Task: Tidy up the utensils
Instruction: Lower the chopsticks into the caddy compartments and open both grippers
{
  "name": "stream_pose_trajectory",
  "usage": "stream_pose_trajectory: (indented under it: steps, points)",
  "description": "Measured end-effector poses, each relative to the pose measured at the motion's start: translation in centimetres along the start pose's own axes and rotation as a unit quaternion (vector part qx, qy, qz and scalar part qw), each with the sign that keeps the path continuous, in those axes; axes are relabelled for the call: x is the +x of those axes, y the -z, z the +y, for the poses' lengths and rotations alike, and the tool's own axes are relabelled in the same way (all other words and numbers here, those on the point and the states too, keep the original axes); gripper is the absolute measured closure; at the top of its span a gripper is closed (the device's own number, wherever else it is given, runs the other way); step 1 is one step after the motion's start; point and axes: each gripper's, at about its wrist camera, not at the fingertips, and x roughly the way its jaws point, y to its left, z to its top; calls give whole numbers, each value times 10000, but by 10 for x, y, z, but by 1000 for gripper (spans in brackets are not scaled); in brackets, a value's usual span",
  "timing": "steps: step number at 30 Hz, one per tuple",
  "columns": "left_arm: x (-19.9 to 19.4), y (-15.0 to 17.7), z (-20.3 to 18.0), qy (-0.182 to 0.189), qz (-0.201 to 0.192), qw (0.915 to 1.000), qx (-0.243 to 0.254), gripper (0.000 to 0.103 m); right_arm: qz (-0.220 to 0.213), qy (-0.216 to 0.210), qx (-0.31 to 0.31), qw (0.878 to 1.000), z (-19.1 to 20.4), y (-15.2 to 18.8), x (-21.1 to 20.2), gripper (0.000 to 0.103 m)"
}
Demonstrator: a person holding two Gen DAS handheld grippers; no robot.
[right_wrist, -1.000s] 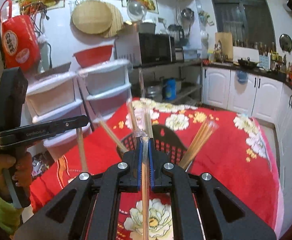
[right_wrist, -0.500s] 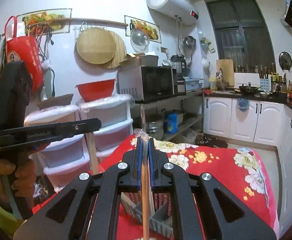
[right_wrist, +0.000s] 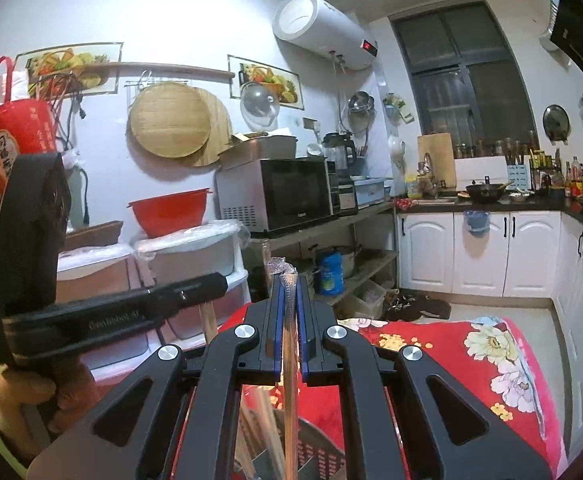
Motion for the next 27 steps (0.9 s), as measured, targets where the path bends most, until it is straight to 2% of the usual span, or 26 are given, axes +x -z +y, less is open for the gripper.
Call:
stream_pose_trajectory:
  steps: [13, 27]
  points:
    - [38, 21, 10, -190, 251, 9995, -20, 102, 104, 145, 2, 9998, -17, 32, 31, 97]
    - [64, 50, 10, -207, 501, 9985, 54, 102, 533, 275, 34, 9982, -27, 75, 51, 97]
